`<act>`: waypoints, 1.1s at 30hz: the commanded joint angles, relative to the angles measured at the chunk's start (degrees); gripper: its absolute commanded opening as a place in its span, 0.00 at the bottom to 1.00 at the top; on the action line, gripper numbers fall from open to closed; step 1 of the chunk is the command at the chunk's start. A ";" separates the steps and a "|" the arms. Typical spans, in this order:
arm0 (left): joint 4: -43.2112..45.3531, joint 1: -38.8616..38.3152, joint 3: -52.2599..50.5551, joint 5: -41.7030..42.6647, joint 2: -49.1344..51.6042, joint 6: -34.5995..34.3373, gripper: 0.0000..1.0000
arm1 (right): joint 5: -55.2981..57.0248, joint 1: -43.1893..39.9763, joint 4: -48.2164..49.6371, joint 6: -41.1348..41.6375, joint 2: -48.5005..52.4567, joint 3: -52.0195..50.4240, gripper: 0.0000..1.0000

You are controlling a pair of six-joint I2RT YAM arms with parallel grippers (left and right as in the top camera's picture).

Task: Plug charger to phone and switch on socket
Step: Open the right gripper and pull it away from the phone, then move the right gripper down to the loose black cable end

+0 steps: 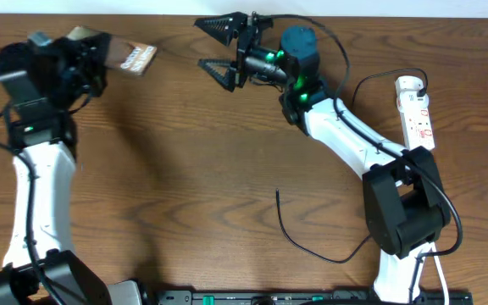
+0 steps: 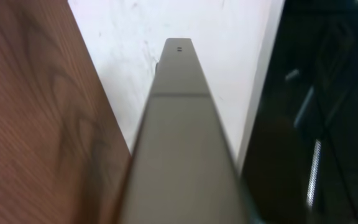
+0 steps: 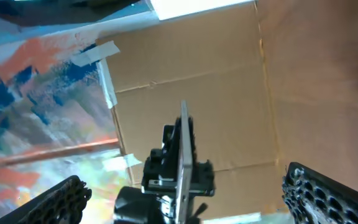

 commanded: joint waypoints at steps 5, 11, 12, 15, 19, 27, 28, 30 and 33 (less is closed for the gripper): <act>6.62 6.95 0.15 27.89 -0.35 5.97 0.07 | -6.36 -5.77 -13.40 -26.69 -0.59 1.60 0.99; 8.24 6.88 0.15 34.82 1.46 8.48 0.07 | -3.69 -9.70 -40.89 -47.52 -1.25 9.88 0.99; 8.22 6.82 0.15 35.54 1.75 9.03 0.07 | -2.91 -9.81 -43.95 -49.29 -1.25 11.19 0.99; 8.22 6.08 0.15 38.73 3.89 10.99 0.07 | 8.50 -10.08 -67.95 -61.77 -1.25 22.51 0.99; 8.22 3.43 0.15 40.61 7.04 14.82 0.07 | 22.45 -9.62 -90.01 -70.73 -1.25 34.69 0.99; 8.24 -4.28 0.15 42.23 14.25 22.60 0.07 | 36.22 -7.58 -113.59 -79.12 -1.20 37.86 0.99; 8.22 -4.81 0.15 42.58 14.80 23.37 0.07 | 36.59 -7.34 -114.62 -79.45 -1.20 37.59 0.99; 8.24 -6.75 0.13 43.43 16.94 24.61 0.07 | 38.07 -5.70 -117.09 -80.35 -1.20 35.69 0.99; 8.22 -7.74 0.09 43.67 18.67 25.42 0.07 | 39.34 -3.54 -118.09 -80.26 -1.20 32.68 0.99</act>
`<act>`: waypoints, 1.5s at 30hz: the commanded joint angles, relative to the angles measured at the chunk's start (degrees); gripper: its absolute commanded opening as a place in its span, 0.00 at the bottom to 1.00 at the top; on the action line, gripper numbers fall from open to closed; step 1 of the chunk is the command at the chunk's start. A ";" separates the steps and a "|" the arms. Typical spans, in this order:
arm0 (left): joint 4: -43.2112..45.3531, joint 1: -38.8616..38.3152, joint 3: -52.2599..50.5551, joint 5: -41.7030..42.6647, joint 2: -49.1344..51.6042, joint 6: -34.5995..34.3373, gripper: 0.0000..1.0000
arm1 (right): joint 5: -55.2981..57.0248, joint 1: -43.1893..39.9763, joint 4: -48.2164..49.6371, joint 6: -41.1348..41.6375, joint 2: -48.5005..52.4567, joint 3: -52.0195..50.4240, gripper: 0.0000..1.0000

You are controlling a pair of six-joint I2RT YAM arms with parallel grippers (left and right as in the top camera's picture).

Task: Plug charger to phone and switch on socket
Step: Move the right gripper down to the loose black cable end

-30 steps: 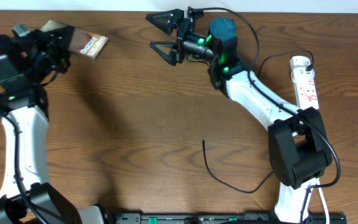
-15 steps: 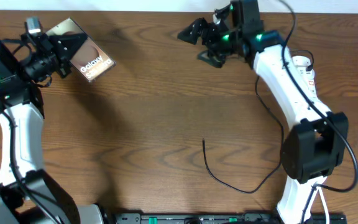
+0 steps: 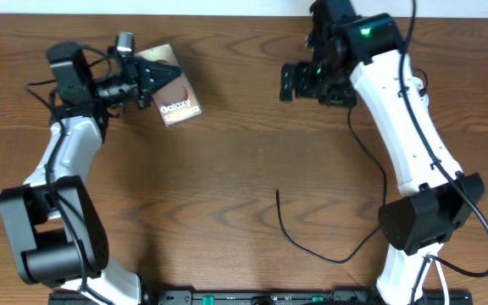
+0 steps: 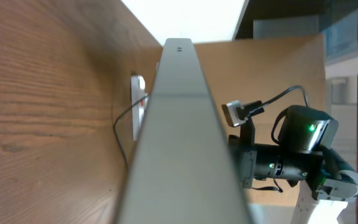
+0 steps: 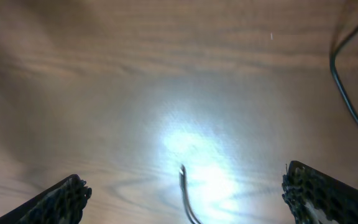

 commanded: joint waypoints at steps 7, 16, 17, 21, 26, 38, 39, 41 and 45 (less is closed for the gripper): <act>0.50 -0.85 0.07 3.32 1.77 4.44 0.07 | 3.61 6.86 4.83 -0.59 -0.22 -14.45 0.99; 0.48 -0.83 0.07 3.52 1.77 5.92 0.07 | 2.99 11.10 12.31 2.14 -0.22 -25.16 0.99; 0.48 -0.83 0.04 3.52 1.77 5.95 0.07 | 2.97 11.45 12.48 2.25 -0.24 -25.42 0.99; 0.48 -0.83 0.04 3.54 1.77 6.36 0.07 | 3.10 12.20 12.76 4.35 -0.24 -26.47 0.99; 0.48 -0.83 0.07 3.52 1.77 6.60 0.07 | 3.43 12.68 13.99 4.94 -0.24 -28.96 0.99; 0.48 -0.81 0.04 3.52 1.79 6.80 0.07 | 4.28 18.32 24.37 9.05 -5.07 -42.86 0.99; 0.48 -0.81 0.04 3.52 1.79 6.80 0.08 | 4.26 18.69 25.11 9.09 -6.40 -44.11 0.99; 0.48 -0.83 0.04 3.50 1.79 6.80 0.07 | 4.31 19.15 26.71 10.54 -9.40 -46.93 0.99; 0.48 -0.83 0.04 3.50 1.79 6.78 0.07 | 6.12 19.91 28.50 13.99 -12.00 -51.32 0.99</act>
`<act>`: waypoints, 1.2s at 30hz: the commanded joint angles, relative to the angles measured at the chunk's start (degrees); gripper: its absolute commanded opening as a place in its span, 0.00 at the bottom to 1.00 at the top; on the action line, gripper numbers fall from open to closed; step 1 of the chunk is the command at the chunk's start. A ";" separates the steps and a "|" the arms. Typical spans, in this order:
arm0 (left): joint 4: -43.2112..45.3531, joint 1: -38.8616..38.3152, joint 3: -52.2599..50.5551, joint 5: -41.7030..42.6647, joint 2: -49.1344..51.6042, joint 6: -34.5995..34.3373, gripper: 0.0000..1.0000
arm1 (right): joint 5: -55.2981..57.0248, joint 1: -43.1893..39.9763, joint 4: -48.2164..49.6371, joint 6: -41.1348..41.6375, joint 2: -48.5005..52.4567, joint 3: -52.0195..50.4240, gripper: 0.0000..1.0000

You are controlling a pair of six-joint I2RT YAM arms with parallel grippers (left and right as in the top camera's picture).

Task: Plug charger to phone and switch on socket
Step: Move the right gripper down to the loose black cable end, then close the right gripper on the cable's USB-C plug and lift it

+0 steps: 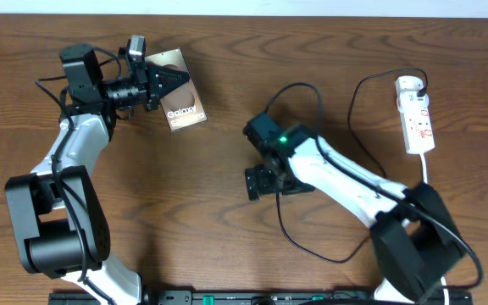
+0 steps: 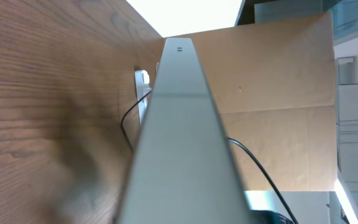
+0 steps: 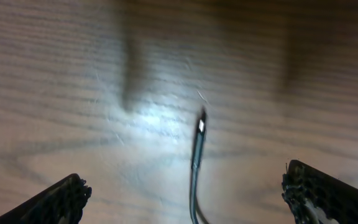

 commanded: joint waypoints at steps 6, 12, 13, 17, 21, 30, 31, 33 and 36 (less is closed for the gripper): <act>0.33 0.24 0.07 2.23 -0.50 0.96 0.07 | 2.86 2.60 8.02 9.18 -1.64 -10.27 0.89; 0.33 0.24 0.07 2.19 -0.50 1.40 0.07 | 2.89 2.82 9.09 9.81 -1.64 -11.72 0.62; 0.33 0.24 0.07 2.21 -0.50 1.40 0.07 | 2.91 2.82 9.27 9.81 -1.64 -11.72 0.59; 0.31 0.24 0.09 2.21 -0.50 1.66 0.07 | 3.72 2.80 10.03 10.25 -1.64 -11.72 0.55; 0.33 0.24 0.09 2.21 -0.50 2.05 0.07 | 5.31 2.82 11.54 10.51 -1.64 -11.74 0.56; 0.31 0.24 0.07 2.21 -0.50 2.05 0.07 | 6.73 2.80 12.59 10.69 -1.64 -12.00 0.47; 0.33 0.24 0.07 2.21 -0.50 2.05 0.07 | 6.73 2.82 12.57 10.71 -1.64 -12.09 0.46; 0.33 0.24 0.07 2.21 -0.50 2.05 0.08 | 6.71 2.82 12.52 11.08 -1.64 -12.22 0.46; 0.33 0.24 0.09 2.21 -0.50 2.05 0.07 | 6.64 2.82 12.35 11.08 -1.64 -12.35 0.46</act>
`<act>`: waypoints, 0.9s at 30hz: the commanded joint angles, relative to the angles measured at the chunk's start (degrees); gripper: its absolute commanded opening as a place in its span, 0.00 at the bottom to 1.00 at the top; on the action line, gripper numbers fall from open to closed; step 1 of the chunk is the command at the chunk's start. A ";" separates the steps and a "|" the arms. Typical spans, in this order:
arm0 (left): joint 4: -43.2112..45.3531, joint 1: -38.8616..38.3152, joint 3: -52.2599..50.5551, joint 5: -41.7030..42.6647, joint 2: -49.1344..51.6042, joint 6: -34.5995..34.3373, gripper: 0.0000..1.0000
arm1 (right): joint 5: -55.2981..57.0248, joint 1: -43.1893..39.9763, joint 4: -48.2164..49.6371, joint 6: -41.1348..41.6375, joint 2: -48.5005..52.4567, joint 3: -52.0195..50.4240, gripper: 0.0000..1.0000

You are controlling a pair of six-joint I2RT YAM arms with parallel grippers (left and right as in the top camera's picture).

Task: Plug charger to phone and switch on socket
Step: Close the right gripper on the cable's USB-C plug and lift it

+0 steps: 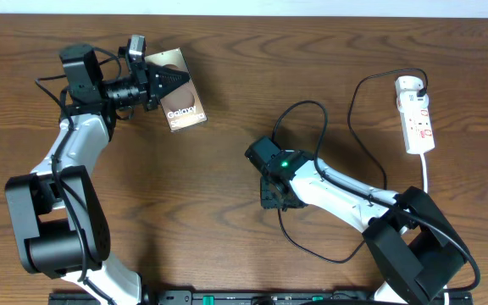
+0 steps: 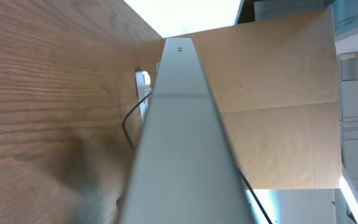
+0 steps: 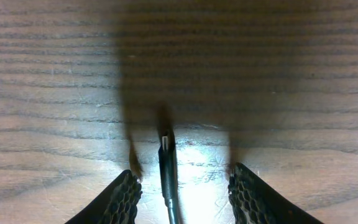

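The phone [image 1: 180, 103], its back marked "Galaxy", is held off the table at the upper left with my left gripper [image 1: 152, 85] shut on it. In the left wrist view its grey edge [image 2: 179, 124] fills the middle. The black charger cable [image 1: 307, 241] runs from the white power strip [image 1: 418, 114] to its free plug [image 3: 166, 155]. My right gripper [image 3: 182, 179] is down at the table with the plug between its fingers [image 3: 124, 198], a gap showing on each side. From overhead this gripper [image 1: 275, 196] covers the cable end.
The cable loops across the right middle of the wooden table [image 1: 185, 212] and up to the power strip at the right edge. A cardboard wall [image 2: 278, 81] stands behind the table's far side.
My right gripper has dropped from above the cable end to the table, and its fingers have narrowed from wide apart to either side of the plug. The left arm and phone have not moved.
At first my left gripper held the phone at the far upper left, while the right gripper was open and raised at the back. Then the phone was further right and the right arm at the back right. Later the right gripper hung above the cable end; now it straddles the plug.
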 commanded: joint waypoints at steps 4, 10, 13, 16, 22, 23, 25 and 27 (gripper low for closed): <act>0.31 0.24 0.09 2.23 -0.50 0.61 0.07 | 0.42 0.44 -0.63 0.98 -0.46 -0.68 0.46; 0.31 0.24 0.07 2.23 -0.50 0.61 0.07 | 0.48 1.53 -0.61 1.36 -0.46 -0.74 0.36; 0.31 0.24 0.07 2.23 -0.50 0.61 0.07 | 0.46 1.57 -0.63 1.38 -0.46 -0.74 0.33; 0.31 0.24 0.09 2.23 -0.50 0.61 0.07 | 0.46 1.57 -0.63 1.40 -0.46 -0.74 0.28; 0.31 0.24 0.09 2.23 -0.50 0.59 0.07 | 0.46 1.57 -0.66 1.79 -0.46 -0.74 0.20; 0.31 0.24 0.07 2.23 -0.50 0.61 0.07 | 0.46 1.57 -0.66 1.79 -0.46 -0.74 0.20; 0.31 0.24 0.07 2.23 -0.50 0.61 0.07 | 0.46 1.57 -0.66 1.79 -0.46 -0.74 0.17; 0.31 0.24 0.09 2.23 -0.50 0.61 0.08 | 0.46 1.57 -0.63 1.79 -0.46 -0.74 0.15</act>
